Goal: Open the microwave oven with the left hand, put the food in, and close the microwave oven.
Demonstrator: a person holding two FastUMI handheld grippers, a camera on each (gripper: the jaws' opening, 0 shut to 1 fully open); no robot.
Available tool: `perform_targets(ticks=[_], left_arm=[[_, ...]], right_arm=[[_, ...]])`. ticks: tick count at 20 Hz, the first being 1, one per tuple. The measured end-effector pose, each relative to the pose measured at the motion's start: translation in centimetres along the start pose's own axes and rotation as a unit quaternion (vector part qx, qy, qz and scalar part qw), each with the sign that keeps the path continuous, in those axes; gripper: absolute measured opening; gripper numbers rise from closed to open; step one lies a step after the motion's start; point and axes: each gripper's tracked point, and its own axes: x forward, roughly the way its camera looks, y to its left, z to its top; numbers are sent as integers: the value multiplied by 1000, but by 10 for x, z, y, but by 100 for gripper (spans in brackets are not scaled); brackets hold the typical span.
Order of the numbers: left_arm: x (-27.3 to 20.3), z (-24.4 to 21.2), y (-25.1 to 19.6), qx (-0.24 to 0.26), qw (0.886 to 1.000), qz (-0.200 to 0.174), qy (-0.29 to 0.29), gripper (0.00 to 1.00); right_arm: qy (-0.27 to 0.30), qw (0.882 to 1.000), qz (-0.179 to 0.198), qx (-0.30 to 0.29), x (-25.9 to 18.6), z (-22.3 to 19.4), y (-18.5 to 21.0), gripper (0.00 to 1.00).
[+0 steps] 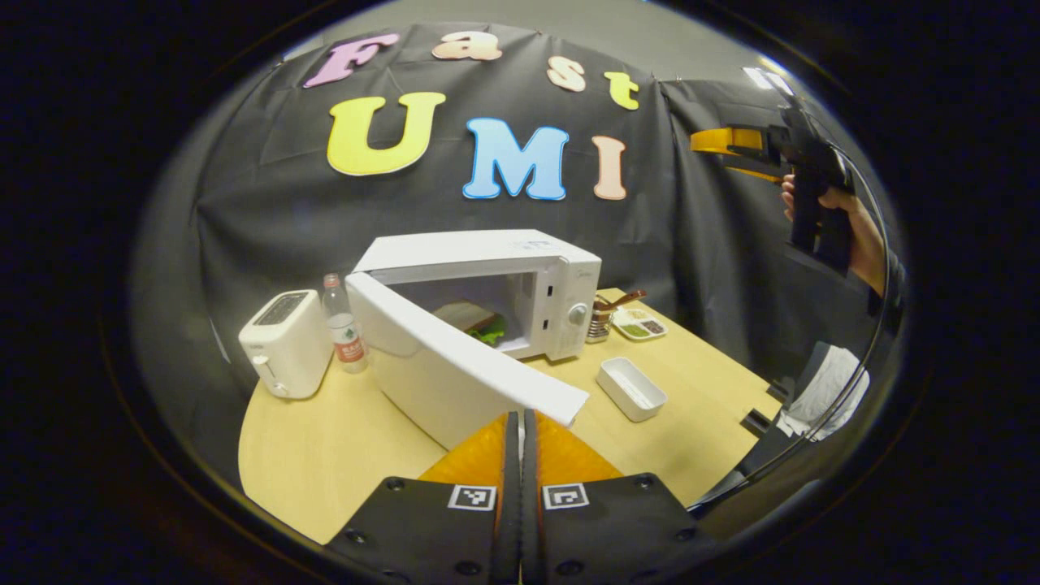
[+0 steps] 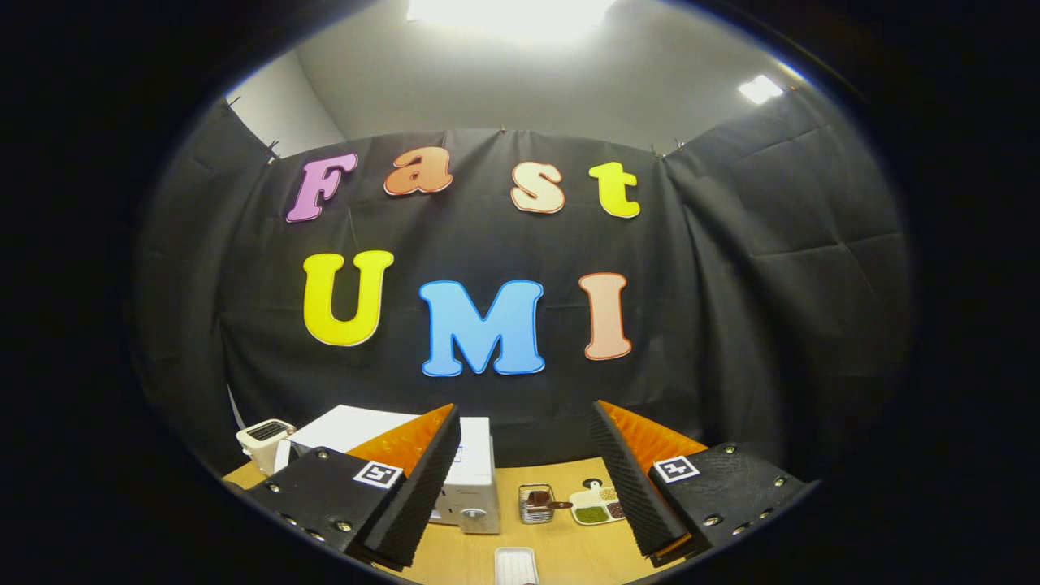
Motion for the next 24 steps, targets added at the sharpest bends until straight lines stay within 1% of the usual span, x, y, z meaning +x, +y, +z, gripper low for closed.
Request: perform_targets(ticks=[4,7,12,19,24], left_arm=[[25,10,-22,3,1000,-20,-2,7],[48,16,-30,4,1000,-27,1,7],[83,30,-41,22,999,-44,-1,7],[129,58,-50,13,998,-58,-13,7],[160,71,-53,11,998,-62,-14,7]], right_arm=[[-9,1000,-6,-18,2,10,-20,96],[-15,999,-11,-29,0,12,-31,96],[-7,999,-23,-23,3,7,-49,96],[4,999,-47,-16,4,2,-80,96],[11,998,-60,-14,7,-4,-93,96]])
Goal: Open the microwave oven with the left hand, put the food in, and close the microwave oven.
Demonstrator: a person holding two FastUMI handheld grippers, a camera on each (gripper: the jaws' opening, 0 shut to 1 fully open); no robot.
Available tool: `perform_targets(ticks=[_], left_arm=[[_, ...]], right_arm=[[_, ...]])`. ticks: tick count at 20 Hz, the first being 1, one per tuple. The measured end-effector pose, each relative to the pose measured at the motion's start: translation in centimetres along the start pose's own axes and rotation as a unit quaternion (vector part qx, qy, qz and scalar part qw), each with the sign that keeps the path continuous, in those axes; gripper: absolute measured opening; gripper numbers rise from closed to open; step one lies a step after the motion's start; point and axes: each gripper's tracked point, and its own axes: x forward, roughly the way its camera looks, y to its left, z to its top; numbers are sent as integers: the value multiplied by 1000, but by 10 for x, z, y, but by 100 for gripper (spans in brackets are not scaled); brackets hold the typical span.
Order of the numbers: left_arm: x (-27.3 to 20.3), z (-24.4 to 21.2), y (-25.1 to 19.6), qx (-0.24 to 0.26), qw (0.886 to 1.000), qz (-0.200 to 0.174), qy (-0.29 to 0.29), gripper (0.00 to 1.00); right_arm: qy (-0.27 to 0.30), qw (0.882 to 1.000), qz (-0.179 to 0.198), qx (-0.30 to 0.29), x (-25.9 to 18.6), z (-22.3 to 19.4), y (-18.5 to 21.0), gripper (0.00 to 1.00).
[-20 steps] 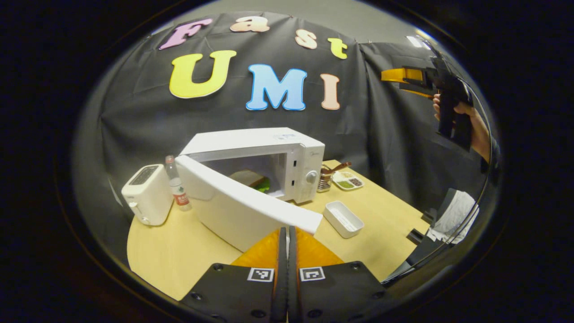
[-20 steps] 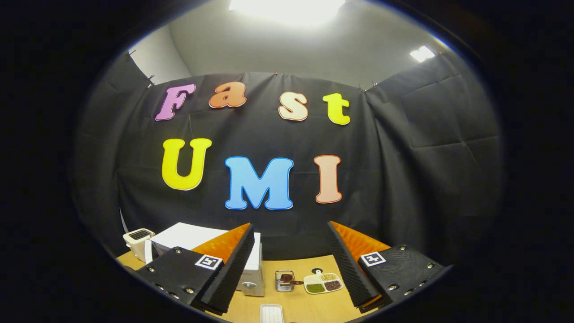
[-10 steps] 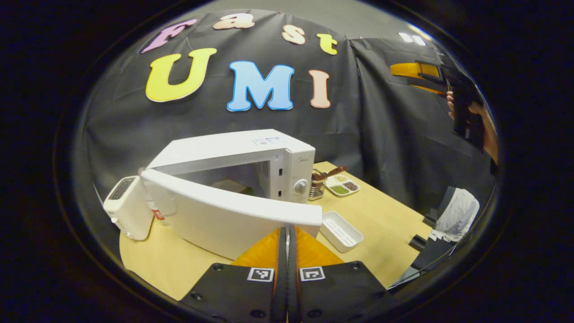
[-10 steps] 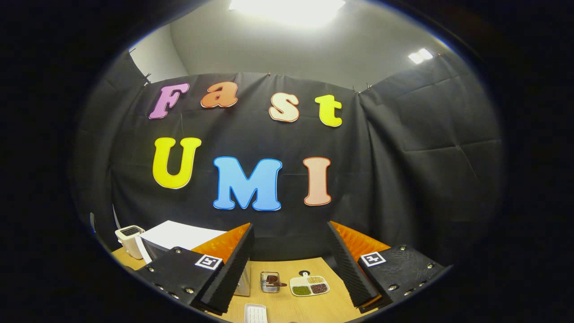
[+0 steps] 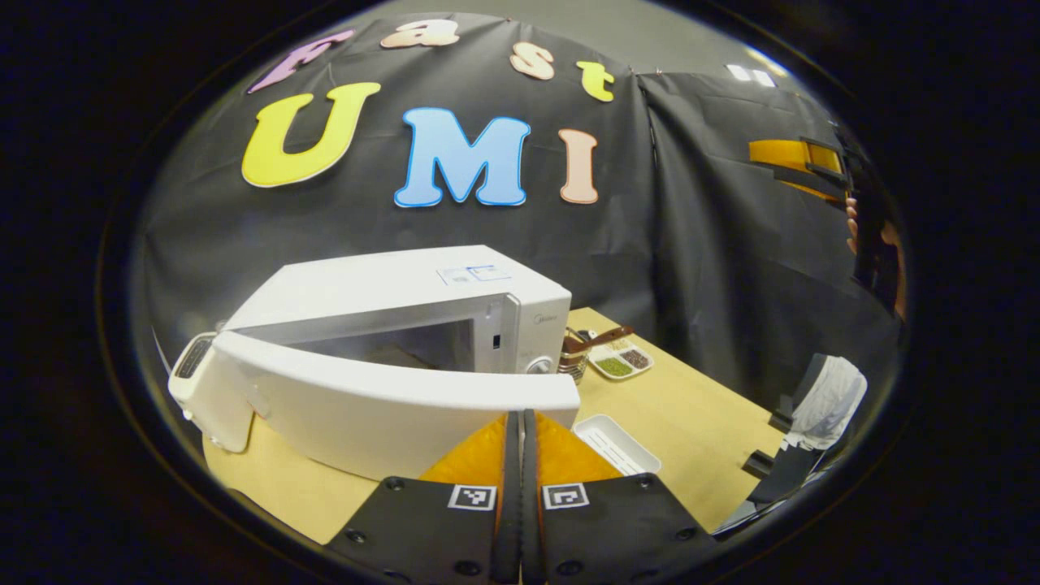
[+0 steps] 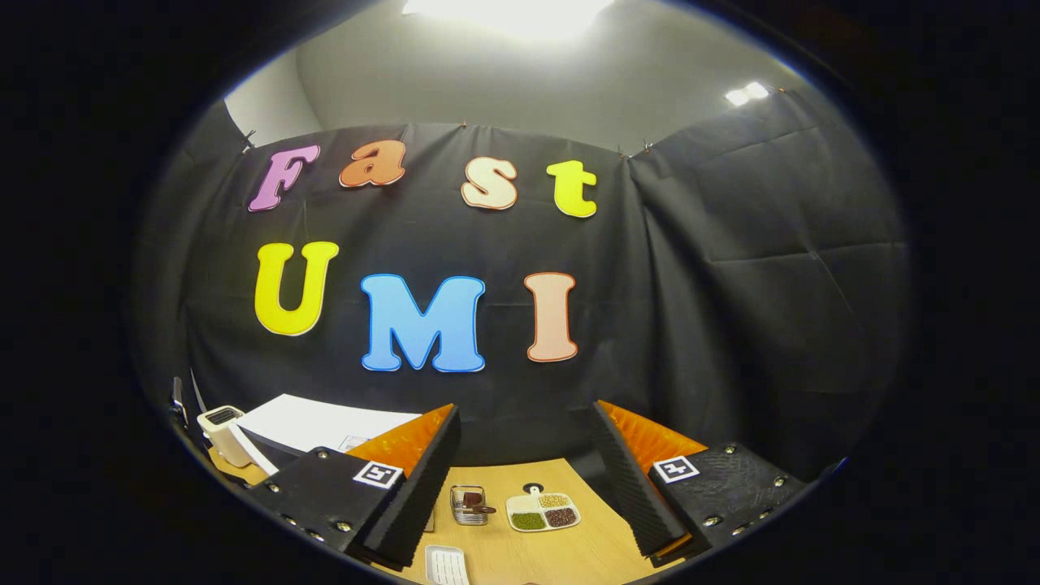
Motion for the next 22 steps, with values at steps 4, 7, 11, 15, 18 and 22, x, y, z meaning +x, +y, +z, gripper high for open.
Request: perform_targets(ticks=[4,7,11,15,18,22], left_arm=[[18,2,2,-6,1000,2,3,7],[31,7,5,-17,1000,3,1,7],[53,14,11,-58,998,12,-3,7],[75,27,20,-62,998,20,-7,7],[88,34,25,-60,998,21,-10,7],[98,42,35,-56,998,30,-15,7]], right_arm=[[3,1000,-7,0,7,-3,-7,96],[8,1000,-12,4,12,-7,-10,96],[19,1000,-15,12,17,-16,-11,96],[18,1000,-17,7,21,-14,-14,96],[18,1000,-21,6,24,-15,-17,96],[13,1000,-27,6,27,-9,-23,96]])
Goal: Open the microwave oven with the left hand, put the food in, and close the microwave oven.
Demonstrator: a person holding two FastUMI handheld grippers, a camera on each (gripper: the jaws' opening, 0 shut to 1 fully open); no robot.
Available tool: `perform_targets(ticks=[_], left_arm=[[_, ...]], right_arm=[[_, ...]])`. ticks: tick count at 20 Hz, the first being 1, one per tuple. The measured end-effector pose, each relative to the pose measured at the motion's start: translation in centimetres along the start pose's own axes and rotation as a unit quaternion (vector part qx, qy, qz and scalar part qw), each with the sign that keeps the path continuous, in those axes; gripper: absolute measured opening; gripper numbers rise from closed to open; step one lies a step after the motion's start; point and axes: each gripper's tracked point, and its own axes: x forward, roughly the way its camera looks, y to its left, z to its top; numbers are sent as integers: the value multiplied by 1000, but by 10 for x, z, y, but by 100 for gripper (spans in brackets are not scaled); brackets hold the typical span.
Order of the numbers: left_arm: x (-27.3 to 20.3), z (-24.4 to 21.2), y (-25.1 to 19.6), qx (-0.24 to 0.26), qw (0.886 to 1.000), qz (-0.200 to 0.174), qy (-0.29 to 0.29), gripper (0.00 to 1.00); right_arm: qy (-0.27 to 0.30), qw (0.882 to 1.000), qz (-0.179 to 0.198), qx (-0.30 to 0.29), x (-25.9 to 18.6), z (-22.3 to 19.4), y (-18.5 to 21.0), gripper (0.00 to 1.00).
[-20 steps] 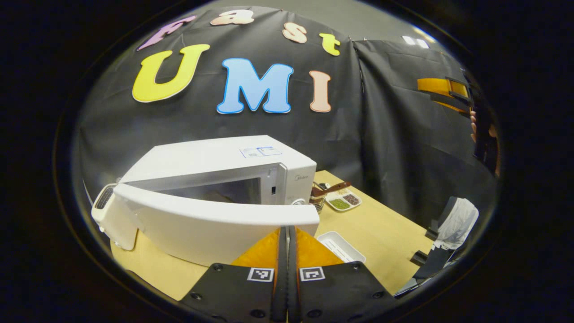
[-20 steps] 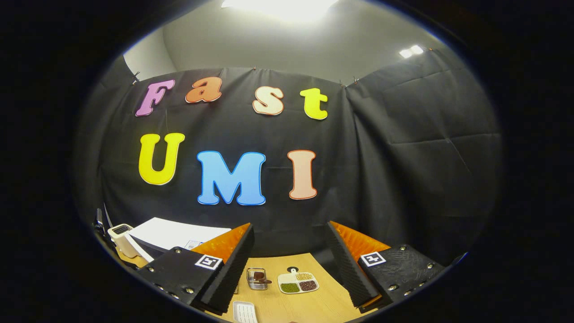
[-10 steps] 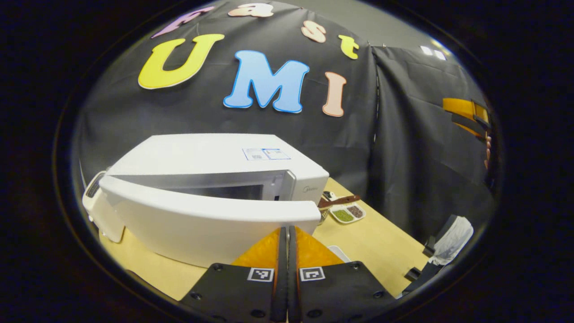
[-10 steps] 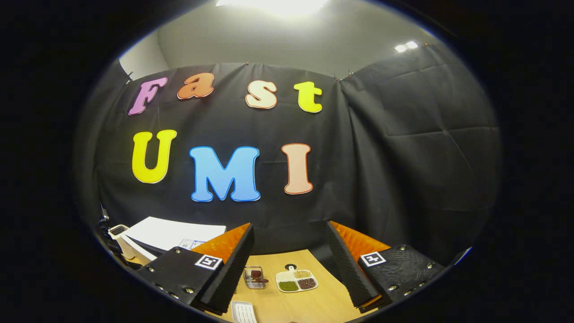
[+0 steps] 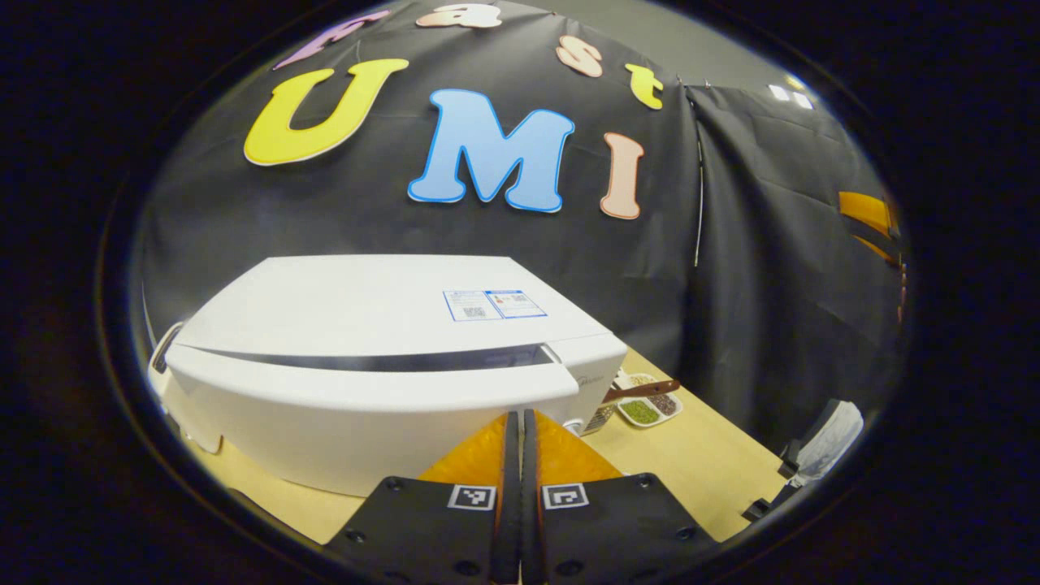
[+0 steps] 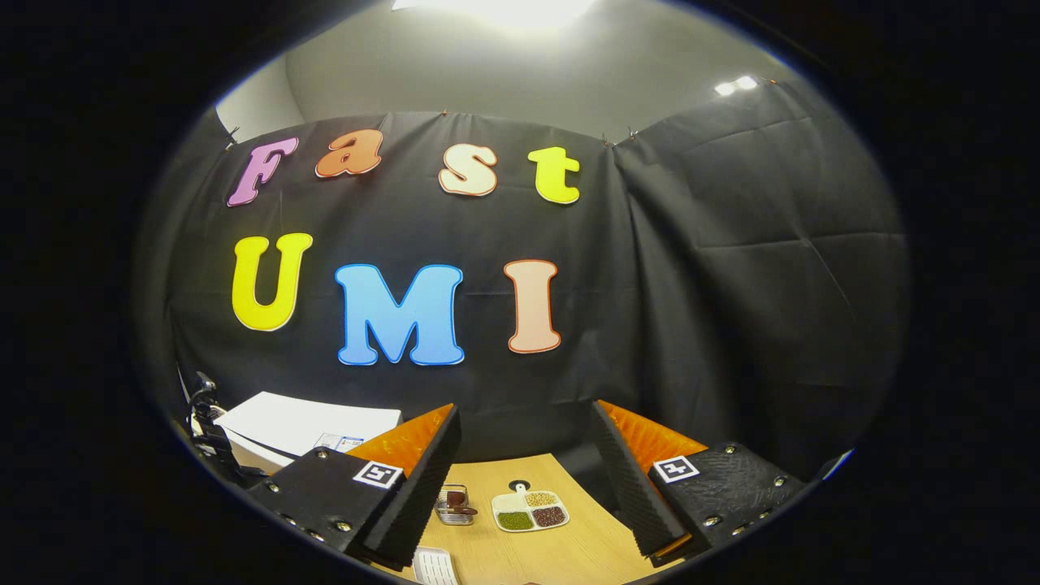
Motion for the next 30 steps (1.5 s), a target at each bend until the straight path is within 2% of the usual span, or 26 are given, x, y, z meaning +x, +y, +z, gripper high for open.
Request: perform_targets(ticks=[4,7,20,26,27,30], left_arm=[[10,1,1,-11,1000,-1,3,7],[12,0,-1,8,1000,7,3,7],[15,0,-4,11,1000,13,-2,7],[20,4,-1,9,1000,21,-10,7],[25,4,10,15,999,36,-5,7],[22,-1,12,-8,1000,25,6,7]], right_arm=[[3,1000,0,-5,6,-3,-1,96],[7,1000,3,-3,11,-6,1,96],[6,1000,29,-2,23,-9,13,96],[7,1000,21,-3,14,-7,7,96],[6,1000,19,-3,13,-6,5,96],[2,1000,15,-6,9,-3,3,96]])
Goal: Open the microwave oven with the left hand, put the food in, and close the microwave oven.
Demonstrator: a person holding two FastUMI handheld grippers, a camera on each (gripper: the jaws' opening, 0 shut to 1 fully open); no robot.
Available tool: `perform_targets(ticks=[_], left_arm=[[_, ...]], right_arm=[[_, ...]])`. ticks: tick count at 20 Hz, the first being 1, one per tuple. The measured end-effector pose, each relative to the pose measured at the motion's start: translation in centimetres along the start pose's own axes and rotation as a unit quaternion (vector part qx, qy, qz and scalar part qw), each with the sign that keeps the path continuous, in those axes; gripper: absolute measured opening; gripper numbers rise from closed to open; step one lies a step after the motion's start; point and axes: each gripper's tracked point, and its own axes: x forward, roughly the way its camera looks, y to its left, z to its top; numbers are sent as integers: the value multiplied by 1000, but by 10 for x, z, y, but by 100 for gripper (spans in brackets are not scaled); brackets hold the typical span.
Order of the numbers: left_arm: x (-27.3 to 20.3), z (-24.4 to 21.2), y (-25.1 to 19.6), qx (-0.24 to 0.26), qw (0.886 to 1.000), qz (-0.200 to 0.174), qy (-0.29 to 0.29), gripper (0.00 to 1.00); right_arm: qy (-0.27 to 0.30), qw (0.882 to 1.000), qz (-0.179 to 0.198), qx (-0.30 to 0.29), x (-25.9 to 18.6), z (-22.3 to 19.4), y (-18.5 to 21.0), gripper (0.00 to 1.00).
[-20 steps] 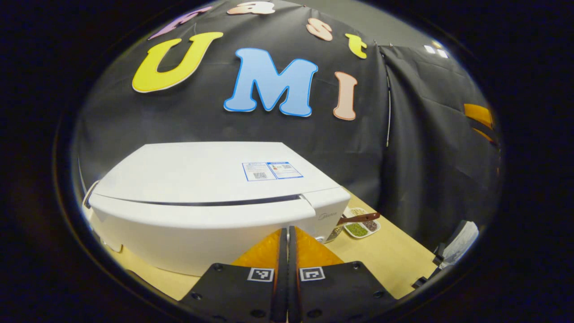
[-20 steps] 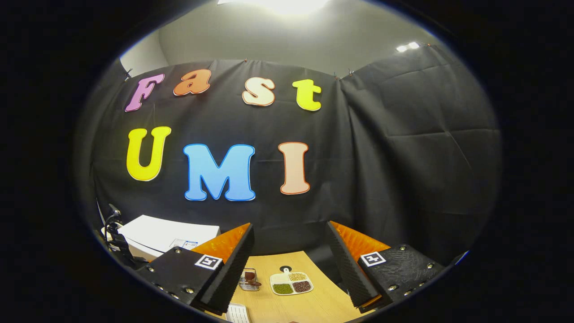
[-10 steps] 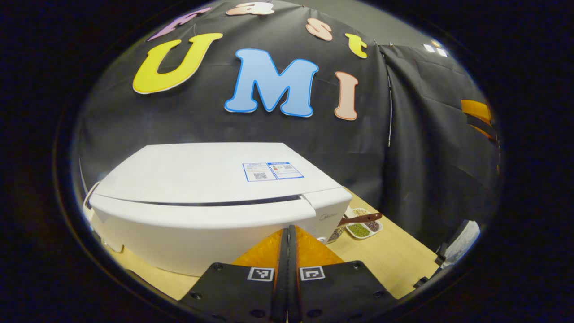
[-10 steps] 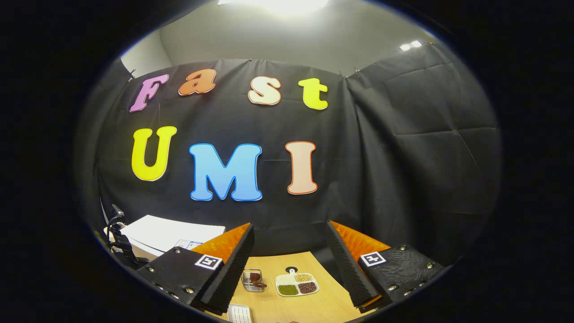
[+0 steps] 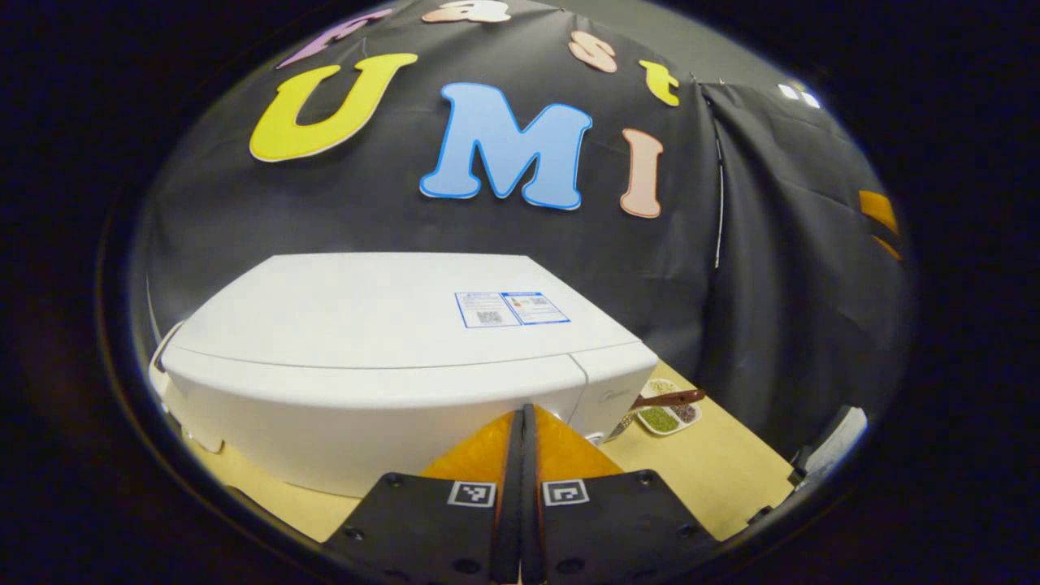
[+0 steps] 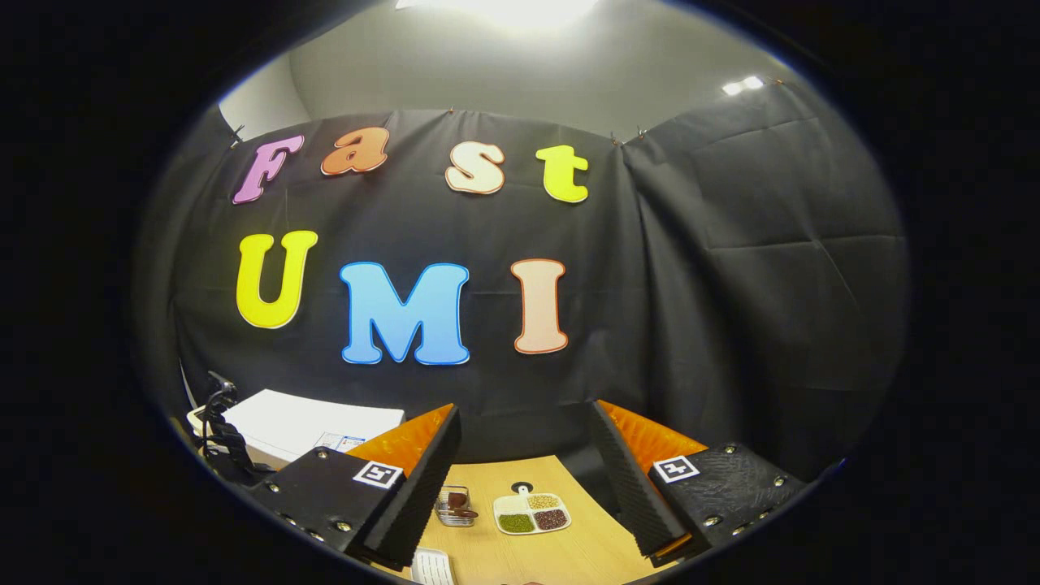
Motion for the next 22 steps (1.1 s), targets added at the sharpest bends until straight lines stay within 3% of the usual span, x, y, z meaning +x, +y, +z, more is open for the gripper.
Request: perform_targets(ticks=[3,8,11,16,19,20,22], left_arm=[[-16,24,9,32,999,27,-29,7],[-112,121,27,75,988,60,-125,7],[-180,188,57,75,973,109,-190,7],[-273,242,86,43,958,152,-238,5],[-315,252,86,52,956,162,-241,98],[-321,254,86,61,953,161,-248,93],[-334,253,79,75,952,152,-254,96]], right_arm=[[2,1000,7,5,-2,1,8,96],[2,999,44,21,3,8,51,96],[-3,997,75,18,0,18,82,96],[-8,995,101,17,-13,38,119,96],[-8,994,102,24,-24,52,133,96],[-12,995,101,25,-28,57,135,96],[-19,995,96,19,-39,65,141,96]])
